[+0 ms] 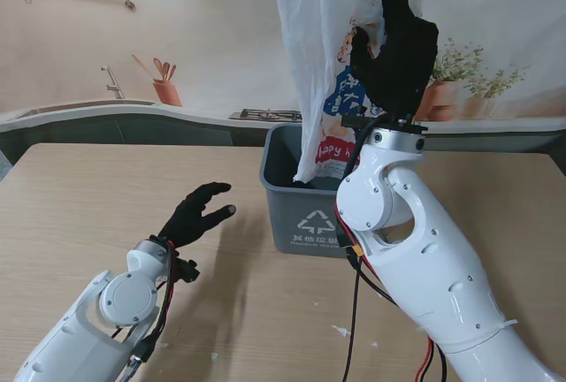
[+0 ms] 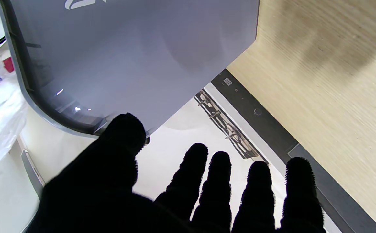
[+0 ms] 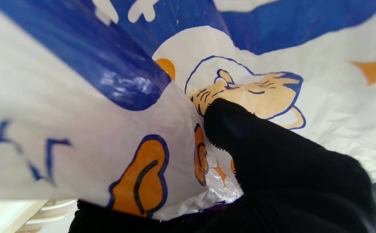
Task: Fit the garbage bag over the bin
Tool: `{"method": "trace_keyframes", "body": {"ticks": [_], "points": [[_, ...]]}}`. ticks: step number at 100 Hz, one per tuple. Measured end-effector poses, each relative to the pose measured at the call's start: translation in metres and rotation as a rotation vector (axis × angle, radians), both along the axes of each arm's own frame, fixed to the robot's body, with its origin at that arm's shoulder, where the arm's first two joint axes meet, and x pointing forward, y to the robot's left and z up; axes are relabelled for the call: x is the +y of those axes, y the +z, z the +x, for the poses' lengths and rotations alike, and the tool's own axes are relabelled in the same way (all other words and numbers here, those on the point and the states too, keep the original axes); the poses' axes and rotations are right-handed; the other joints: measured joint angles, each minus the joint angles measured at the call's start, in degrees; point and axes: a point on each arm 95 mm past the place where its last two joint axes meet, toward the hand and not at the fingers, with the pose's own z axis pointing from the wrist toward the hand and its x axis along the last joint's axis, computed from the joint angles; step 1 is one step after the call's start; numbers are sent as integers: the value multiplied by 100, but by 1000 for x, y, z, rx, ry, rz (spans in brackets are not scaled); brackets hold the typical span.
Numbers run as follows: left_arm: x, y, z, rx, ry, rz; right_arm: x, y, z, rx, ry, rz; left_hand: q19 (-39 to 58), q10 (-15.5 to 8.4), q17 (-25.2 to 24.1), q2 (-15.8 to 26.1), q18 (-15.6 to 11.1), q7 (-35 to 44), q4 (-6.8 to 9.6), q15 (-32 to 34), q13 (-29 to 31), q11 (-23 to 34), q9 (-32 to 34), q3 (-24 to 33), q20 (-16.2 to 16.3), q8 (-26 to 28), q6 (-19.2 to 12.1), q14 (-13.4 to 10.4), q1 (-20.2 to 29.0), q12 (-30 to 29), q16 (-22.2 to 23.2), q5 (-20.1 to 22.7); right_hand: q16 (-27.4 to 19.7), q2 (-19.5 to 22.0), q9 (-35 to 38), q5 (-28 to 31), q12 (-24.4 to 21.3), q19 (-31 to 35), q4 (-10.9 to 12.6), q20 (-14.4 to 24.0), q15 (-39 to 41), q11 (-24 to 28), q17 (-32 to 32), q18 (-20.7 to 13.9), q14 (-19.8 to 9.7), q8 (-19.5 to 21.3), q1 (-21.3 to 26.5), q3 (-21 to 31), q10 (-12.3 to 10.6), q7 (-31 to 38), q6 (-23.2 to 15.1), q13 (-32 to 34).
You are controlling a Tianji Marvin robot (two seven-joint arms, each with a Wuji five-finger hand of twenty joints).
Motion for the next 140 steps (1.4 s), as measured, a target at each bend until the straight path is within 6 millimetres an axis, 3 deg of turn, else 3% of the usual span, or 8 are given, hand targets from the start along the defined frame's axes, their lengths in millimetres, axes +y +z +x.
{"method": "trace_keyframes", "body": {"ticks": [44, 82, 83, 122, 126, 137, 140], "points": [[1, 0, 1, 1, 1, -1, 14, -15, 7, -35, 5, -32, 0, 1, 0, 0, 0, -1, -1, 0, 0, 0, 0, 0, 0, 0, 0, -6, 0, 0, -1, 28, 96, 59, -161, -12, 434, 208, 0, 129, 91, 5, -225, -73, 0, 199, 141, -188, 0, -1, 90, -181], [2, 1, 0, -2, 4, -2, 23, -33, -6, 22, 16, -74, 0, 2, 0, 0, 0, -1, -1, 0, 0, 0, 0, 0, 0, 0, 1, -9, 0, 0, -2, 28, 97, 187, -296, -227, 724, 251, 0, 132, 80, 5, -561, -205, 0, 273, 144, -293, 0, -1, 87, -330], [2, 1, 0, -2, 4, -2, 23, -34, -6, 25, 15, -75, 0, 2, 0, 0, 0, -1, -1, 0, 0, 0, 0, 0, 0, 0, 1, -9, 0, 0, -2, 28, 97, 187, -300, -231, 737, 251, 94, 132, 77, 5, -576, -207, 0, 273, 144, -293, 0, -1, 87, -354], [4, 3, -2, -8, 12, -4, 31, -45, -22, 181, 9, -96, 0, 5, 0, 0, 0, -1, -1, 0, 0, 0, 0, 0, 0, 0, 1, -11, 0, 0, -3, 29, 97, 264, -1126, -941, 1106, 135, 100, 132, -201, 13, -981, -289, 0, 272, 144, -293, -1, -35, 79, -954], [4, 3, -2, -8, 12, -4, 32, -44, -25, 202, 14, -92, 0, 6, 0, 0, 0, -1, -1, 0, 0, 0, 0, 0, 0, 0, 1, -11, 0, 0, -3, 29, 91, 276, -1224, -1010, 1123, 34, 275, 123, -216, 7, -986, -290, 0, 272, 144, -346, -2, -37, 79, -964], [4, 3, -2, -9, 12, -4, 32, -40, -34, 224, 29, -81, 0, 22, 0, 0, 0, -2, 0, 0, 0, 0, 0, 0, 0, 0, 1, -11, 0, 0, -3, 29, 76, 335, -1448, -1083, 1133, -270, 276, 99, -338, -79, -1030, -290, 0, 107, 137, -408, -4, -90, 79, -1216], [4, 3, -2, -9, 12, -4, 32, -40, -35, 228, 31, -81, 0, 26, 0, 0, 0, -2, -1, 0, 0, 0, 0, 0, 0, 0, 1, -11, 0, 0, -3, 29, 75, 338, -1521, -1083, 1133, -378, 386, 97, -356, -132, -1045, -290, 0, -1, 130, -408, -5, -93, 79, -1243]]}}
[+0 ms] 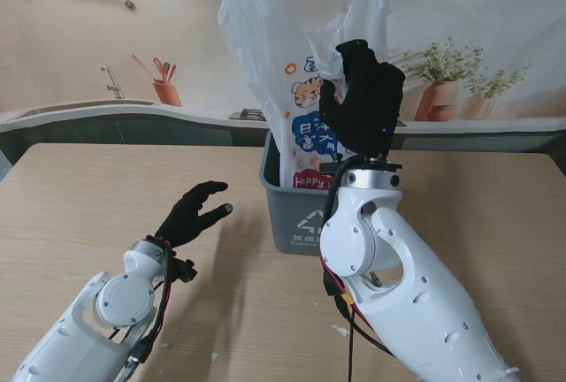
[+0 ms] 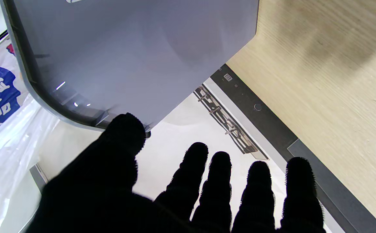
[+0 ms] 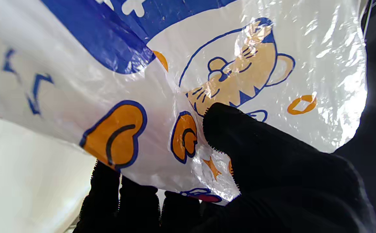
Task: Fit the garbage bag over the bin
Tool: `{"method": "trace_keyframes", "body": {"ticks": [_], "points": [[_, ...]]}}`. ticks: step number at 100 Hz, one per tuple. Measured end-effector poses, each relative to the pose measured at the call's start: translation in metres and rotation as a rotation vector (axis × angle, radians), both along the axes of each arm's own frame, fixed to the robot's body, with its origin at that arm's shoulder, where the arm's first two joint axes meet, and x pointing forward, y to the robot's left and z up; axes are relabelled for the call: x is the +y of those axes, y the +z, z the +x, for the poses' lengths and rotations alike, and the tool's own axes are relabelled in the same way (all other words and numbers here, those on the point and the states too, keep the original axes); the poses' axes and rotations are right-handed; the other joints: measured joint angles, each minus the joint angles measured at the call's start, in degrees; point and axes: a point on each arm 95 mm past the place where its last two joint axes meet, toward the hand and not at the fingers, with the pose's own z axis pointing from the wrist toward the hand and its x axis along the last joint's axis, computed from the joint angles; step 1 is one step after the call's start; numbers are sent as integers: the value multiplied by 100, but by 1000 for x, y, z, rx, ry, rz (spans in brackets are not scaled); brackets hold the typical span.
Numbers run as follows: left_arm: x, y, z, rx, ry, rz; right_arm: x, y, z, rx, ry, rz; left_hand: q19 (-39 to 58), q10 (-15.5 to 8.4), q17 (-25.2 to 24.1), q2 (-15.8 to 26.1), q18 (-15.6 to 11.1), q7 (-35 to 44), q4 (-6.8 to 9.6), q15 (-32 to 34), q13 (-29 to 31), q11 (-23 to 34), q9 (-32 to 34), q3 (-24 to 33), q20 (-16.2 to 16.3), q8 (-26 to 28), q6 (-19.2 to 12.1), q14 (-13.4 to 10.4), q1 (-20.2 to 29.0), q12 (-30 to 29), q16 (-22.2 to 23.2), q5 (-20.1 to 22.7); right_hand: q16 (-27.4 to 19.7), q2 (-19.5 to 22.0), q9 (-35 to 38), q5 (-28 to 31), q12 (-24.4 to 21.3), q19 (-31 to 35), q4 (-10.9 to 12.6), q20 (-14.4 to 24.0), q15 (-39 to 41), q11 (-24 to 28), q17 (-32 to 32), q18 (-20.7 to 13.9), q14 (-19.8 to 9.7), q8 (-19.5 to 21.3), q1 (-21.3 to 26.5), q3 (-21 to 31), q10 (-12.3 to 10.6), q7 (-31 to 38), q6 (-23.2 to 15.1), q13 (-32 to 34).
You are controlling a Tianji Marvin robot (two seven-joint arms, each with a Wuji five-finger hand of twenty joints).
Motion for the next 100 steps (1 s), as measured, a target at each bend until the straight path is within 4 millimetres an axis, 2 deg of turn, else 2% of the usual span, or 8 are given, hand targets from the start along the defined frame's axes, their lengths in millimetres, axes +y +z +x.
{"method": "trace_keyframes", "body": {"ticks": [34, 37, 43, 51, 66, 77, 83, 100], "points": [[0, 0, 0, 0, 0, 0, -4, -12, -9, 43, 5, 15, 0, 6, 0, 0, 0, -4, 0, 0, 0, 0, 0, 0, 0, 0, 0, -1, 0, 0, -1, 0, -75, 93, -564, -2, -187, -641, 1, 2, -154, -117, -15, 0, 0, -561, -155, -16, -2, -423, 0, -408], [0, 0, 0, 0, 0, 0, -4, -13, -10, 50, 5, 9, 0, 6, 0, 0, 0, -5, 0, 0, 0, 0, 0, 0, 0, 0, 0, -1, 0, 0, -1, 0, -116, 202, -772, -2, -313, -824, 180, 48, -222, -166, -23, 0, -1, -561, -215, -18, -2, -730, 30, -531], [0, 0, 0, -1, 0, 1, -4, -16, -12, 71, 7, -6, 0, 6, 0, 0, 0, -6, 0, 0, 0, 0, 0, 0, 0, 0, 0, -1, 0, 0, -1, 0, -185, 347, -1183, 13, -575, -1144, 576, 189, -317, -267, -73, 0, -9, -204, -277, -19, -2, -1539, 125, -774], [0, 0, 0, -2, 1, 1, -5, -20, -14, 85, 11, -11, 0, 6, 0, 0, 0, -6, 0, 0, 0, 0, 0, 0, 0, 0, 0, -1, 0, 0, -1, 0, -215, 348, -1465, 13, -837, -1346, 739, 385, -368, -347, -85, 0, -64, 266, -280, -6, -3, -2232, 132, -967], [0, 1, 0, -2, 1, 1, -6, -24, -16, 69, 13, -16, 0, 7, 0, 0, 0, -7, 0, 0, 0, 0, 0, 0, 0, 0, 0, -1, 0, 0, -1, 0, -242, 348, -1481, 7, -1577, -1561, 749, 550, -433, -511, -86, 0, -90, 1149, -280, 1, -4, -3146, 135, -1112], [0, 1, 0, -1, 1, 2, -8, -26, -16, 69, 13, -19, 0, 7, 0, 0, 0, -7, 0, 0, 0, 0, 0, 0, 0, 0, 0, -1, 0, 0, -1, 0, -347, 348, -1482, -5, -2856, -1818, 749, 679, -561, -830, -100, 0, -145, 1748, -282, 1, 41, -4102, 319, -1472], [0, 0, 0, -1, 0, 2, -9, -27, -16, 69, 16, -21, 0, 7, 0, 0, 0, -8, 0, 0, 0, 0, 0, 0, 0, 0, 0, -1, 0, 0, -1, 0, -511, 348, -1482, -9, -3320, -2054, 749, 746, -818, -1326, -151, 0, -152, 2126, -419, 1, 132, -4712, 391, -1672], [0, 0, 0, 0, -2, 3, -13, -31, -17, 87, 24, -29, 0, 7, 0, 0, 0, -8, 0, 0, 0, 0, 0, 0, 0, 0, 0, -1, 0, 0, -2, 0, -853, 348, -1482, -151, -3729, -2504, 749, 892, -1443, -2254, -235, 0, -158, 2555, -536, 1, 269, -5449, 668, -1808]]}}
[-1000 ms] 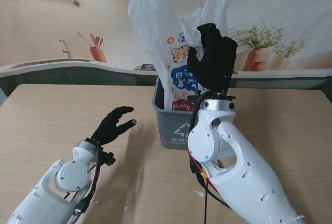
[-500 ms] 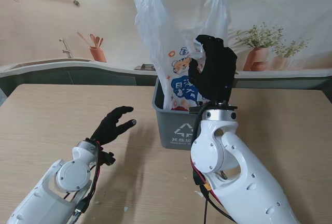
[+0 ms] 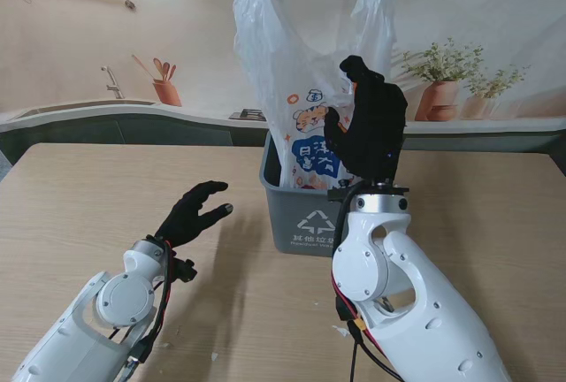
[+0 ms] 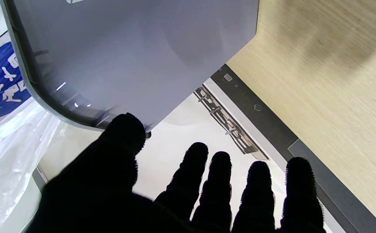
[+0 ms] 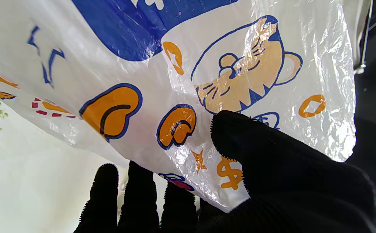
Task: Fit the garbage bag over the bin
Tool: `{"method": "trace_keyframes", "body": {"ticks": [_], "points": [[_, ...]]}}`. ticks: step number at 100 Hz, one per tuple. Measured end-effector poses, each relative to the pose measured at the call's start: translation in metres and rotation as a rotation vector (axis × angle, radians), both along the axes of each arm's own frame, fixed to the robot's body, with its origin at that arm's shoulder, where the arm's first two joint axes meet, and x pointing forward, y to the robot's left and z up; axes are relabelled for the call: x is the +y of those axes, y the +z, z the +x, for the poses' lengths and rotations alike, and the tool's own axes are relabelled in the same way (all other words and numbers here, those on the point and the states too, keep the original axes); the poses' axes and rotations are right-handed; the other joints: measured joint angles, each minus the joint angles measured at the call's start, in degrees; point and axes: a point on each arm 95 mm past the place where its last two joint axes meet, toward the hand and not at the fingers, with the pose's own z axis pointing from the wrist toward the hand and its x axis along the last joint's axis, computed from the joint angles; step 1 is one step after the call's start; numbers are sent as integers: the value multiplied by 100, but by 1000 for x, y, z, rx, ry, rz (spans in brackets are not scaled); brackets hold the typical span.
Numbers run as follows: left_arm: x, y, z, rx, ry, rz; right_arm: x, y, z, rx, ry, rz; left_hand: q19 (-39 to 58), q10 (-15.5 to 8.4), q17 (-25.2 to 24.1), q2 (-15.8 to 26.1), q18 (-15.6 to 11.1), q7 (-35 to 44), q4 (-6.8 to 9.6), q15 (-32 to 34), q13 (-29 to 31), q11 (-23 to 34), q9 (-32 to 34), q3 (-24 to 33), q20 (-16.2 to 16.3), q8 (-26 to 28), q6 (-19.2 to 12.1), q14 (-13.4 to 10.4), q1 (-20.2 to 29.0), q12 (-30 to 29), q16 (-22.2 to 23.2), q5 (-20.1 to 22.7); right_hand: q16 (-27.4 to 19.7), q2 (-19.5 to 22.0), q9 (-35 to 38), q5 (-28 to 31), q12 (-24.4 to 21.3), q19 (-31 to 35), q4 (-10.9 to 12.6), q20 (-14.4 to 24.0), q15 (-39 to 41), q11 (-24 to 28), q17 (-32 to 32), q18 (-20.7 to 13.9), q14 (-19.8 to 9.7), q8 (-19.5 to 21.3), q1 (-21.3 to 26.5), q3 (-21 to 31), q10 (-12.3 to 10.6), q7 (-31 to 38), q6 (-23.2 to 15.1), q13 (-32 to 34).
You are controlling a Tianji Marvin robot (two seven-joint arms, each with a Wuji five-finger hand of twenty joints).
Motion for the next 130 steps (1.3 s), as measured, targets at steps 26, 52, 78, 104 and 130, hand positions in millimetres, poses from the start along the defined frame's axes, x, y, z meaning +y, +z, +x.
{"method": "trace_keyframes", "body": {"ticks": [26, 52, 78, 104, 130], "points": [[0, 0, 0, 2, -1, 0, -5, -11, -9, 54, 17, -8, 0, 0, 0, 0, 0, -38, 0, 0, 0, 0, 0, 0, 0, 0, 0, -1, 0, 0, -1, 0, -1033, 2, 18, 100, -780, -1084, 0, 512, -2240, -2235, -15, 5, 0, -975, -304, -211, 303, -1752, 384, -2], [-1, 0, 0, 1, -2, 1, -6, -21, -13, 153, 40, -57, 0, 1, 0, 0, 0, -47, 0, 0, 0, 0, 0, 0, 0, 0, 0, -5, 0, 0, -2, 0, -1583, -5, 19, 394, -1433, -1841, 0, 412, -3723, -3905, 33, 17, 0, -2802, -798, -955, 561, -2753, 690, -2], [0, 0, 0, 0, -1, 2, -11, -23, -18, 144, 24, -61, 0, 1, 0, 0, 0, -47, 0, 0, 0, 0, 0, 0, 0, 0, 0, -12, 0, 0, -58, 0, -1583, -7, 18, 396, -1459, -1944, 0, 287, -3848, -3937, 77, 18, 6, -3039, -998, -1017, 620, -2804, 708, -2], [1, 2, -1, -10, 5, 8, -29, -19, -26, 96, 25, -75, 0, 1, 0, 0, 0, -47, 0, -1, 0, 0, 0, 0, 0, 0, 0, -13, 0, 0, -58, 1, -1557, -7, 18, 396, -1353, -1945, 0, 285, -3779, -3859, 78, 18, 12, -2782, -999, -1081, 666, -2605, 767, -2], [2, 16, -6, -64, 8, 8, -61, -12, -24, 27, 109, -143, -2, 1, 0, -92, 0, -48, 0, -14, 0, 0, 8, -1, -49, 0, -88, -13, 14, 0, -58, 4, -1468, 133, 18, 292, -899, -1945, 0, 317, -3468, -2714, 78, 23, 13, -2444, -919, -1338, 471, -505, 249, -2]]}}
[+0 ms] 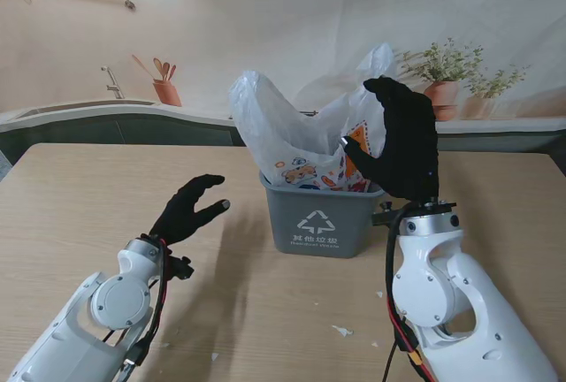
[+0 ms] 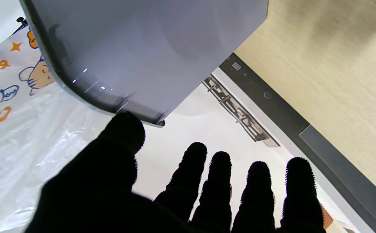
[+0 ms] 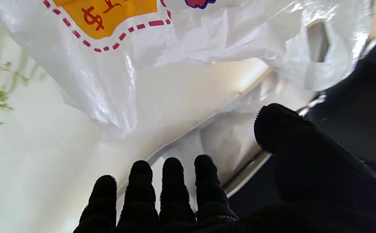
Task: Fit the garbage bag over the bin
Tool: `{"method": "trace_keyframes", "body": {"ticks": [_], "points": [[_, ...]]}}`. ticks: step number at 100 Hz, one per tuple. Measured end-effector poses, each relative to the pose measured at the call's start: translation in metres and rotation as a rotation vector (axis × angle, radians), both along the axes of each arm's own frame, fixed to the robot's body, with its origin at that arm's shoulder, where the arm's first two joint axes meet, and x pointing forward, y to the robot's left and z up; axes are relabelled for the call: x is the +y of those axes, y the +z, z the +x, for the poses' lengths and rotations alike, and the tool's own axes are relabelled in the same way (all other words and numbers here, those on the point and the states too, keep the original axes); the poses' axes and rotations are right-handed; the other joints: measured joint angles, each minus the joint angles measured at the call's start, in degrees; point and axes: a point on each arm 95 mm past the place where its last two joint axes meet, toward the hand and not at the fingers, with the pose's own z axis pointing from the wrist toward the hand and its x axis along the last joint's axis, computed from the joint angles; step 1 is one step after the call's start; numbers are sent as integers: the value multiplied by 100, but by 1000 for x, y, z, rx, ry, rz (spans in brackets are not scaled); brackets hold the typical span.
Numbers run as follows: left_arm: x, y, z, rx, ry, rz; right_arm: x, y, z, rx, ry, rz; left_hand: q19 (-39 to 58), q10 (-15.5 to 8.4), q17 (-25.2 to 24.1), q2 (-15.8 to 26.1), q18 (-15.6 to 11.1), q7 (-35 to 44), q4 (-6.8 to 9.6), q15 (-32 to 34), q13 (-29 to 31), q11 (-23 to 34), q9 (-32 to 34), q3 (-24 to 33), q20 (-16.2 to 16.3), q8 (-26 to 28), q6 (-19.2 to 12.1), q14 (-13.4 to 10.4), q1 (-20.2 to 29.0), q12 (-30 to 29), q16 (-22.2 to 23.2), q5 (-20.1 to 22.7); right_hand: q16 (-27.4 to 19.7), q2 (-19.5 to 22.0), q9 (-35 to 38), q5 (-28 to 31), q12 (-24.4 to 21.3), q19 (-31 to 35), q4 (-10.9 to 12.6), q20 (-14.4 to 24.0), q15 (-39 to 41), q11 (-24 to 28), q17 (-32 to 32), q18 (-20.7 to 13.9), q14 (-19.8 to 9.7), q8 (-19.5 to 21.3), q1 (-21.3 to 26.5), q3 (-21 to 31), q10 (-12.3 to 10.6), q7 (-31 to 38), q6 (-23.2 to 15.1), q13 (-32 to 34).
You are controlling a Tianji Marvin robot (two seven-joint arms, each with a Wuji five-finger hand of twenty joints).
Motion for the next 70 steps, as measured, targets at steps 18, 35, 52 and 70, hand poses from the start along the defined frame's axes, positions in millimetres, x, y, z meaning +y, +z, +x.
{"method": "trace_keyframes", "body": {"ticks": [18, 35, 52, 70], "points": [[3, 19, 0, -49, -15, 19, -18, 1, 3, 24, 152, -41, -2, 0, 0, -258, 0, 244, 0, 270, 6, 145, 177, 188, -1, 85, -191, 22, 76, 24, 194, 2, 152, 62, 5, -1, 466, 213, 0, 316, 715, 1248, 77, 7, -24, -831, 112, 190, -454, 1129, -408, 0], [6, 44, -3, -150, -24, 102, -32, -2, 6, 0, 144, -126, -2, -5, 0, -589, 0, 403, 0, 685, 80, 596, 294, 288, 5, 164, -215, 32, -13, 344, 421, 4, 276, 51, 5, -1, 574, 214, 0, 328, 985, 1599, 140, 71, -25, -1319, 113, 602, -460, 1645, -410, 0], [5, 68, -4, -183, -39, 80, -36, -8, 8, 17, 188, -127, -2, -90, 0, -898, 1, 472, 0, 689, 80, 620, 279, 360, 6, 218, -221, 27, -163, 486, 476, 6, 364, -103, 5, -1, 702, 214, 0, 329, 1191, 1960, 202, 140, -25, -1499, 112, 976, -462, 2123, -440, 0], [1, 94, 6, -220, -68, 167, -33, -7, 12, 18, 249, -192, -366, -147, 0, -1112, 1, 433, 0, 149, 74, 19, 106, 277, 6, 219, -237, -115, -517, 138, 414, 6, 462, -314, 5, -1, 865, 230, 0, 329, 1403, 2402, 306, 152, -25, -1709, -84, 1340, -524, 2448, -485, 17]]}}
